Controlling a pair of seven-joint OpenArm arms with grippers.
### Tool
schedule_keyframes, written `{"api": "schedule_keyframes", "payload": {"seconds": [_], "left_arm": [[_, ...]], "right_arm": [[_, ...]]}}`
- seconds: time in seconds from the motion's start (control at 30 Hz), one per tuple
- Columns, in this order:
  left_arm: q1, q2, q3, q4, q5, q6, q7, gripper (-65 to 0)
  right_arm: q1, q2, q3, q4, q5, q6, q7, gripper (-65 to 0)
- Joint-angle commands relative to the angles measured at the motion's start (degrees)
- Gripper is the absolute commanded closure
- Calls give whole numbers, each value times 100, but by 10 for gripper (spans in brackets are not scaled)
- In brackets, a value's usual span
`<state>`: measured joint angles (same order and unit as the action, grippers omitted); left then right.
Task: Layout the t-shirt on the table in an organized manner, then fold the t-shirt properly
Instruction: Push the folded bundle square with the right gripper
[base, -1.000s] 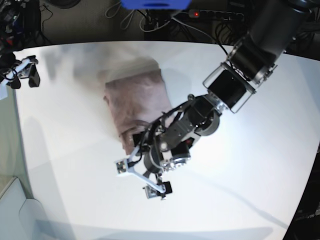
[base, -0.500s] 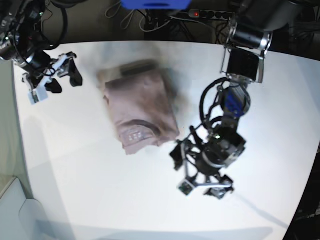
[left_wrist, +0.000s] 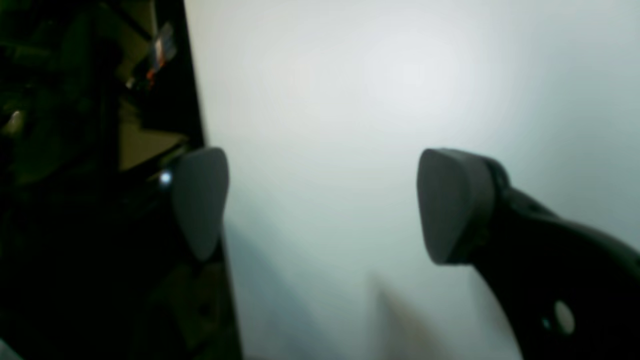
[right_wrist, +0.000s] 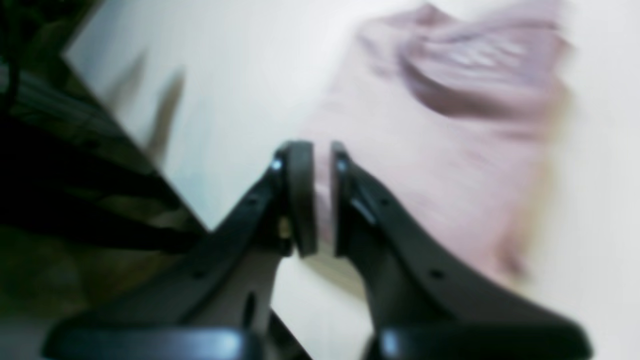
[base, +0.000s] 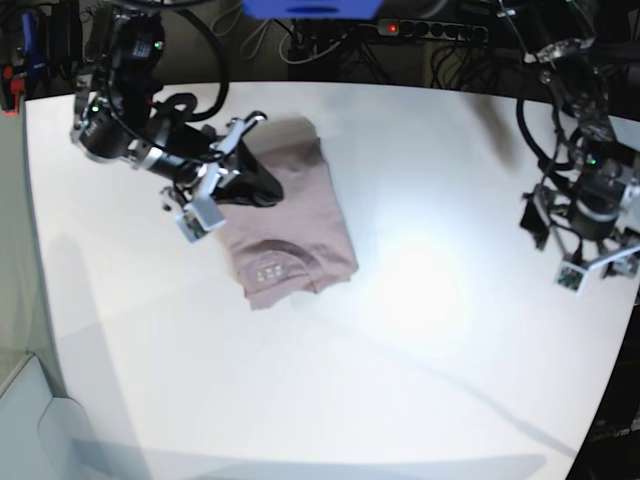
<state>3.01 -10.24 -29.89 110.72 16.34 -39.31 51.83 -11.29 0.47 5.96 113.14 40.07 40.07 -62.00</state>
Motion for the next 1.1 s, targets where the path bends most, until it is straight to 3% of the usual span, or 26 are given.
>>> {"api": "schedule_keyframes", "payload": {"seconds": [0.0,0.23,0.43,0.93,1.07], "left_arm": [[117,0,-233,133,6,-69,-10,-576],[776,167,-1561,194,6,-69,69,-576],[908,193,-2229,186,-3,-69,87,-576],[996,308,-2264,203,-3,-69,52,-576],[996,290,-2281,177,-3,-69,43,-576]], "right_arm": [[105,-16,-99,66,120,-7,112,-9],[474,-16,-679,-848,120,-7,209,0],[553,204,-679,-1886,120,-7,947,0],[993,494,-1426,-4022,120,-7,2160,0],[1063,555,-1470,-4171,138,-7,2230,0]]}}
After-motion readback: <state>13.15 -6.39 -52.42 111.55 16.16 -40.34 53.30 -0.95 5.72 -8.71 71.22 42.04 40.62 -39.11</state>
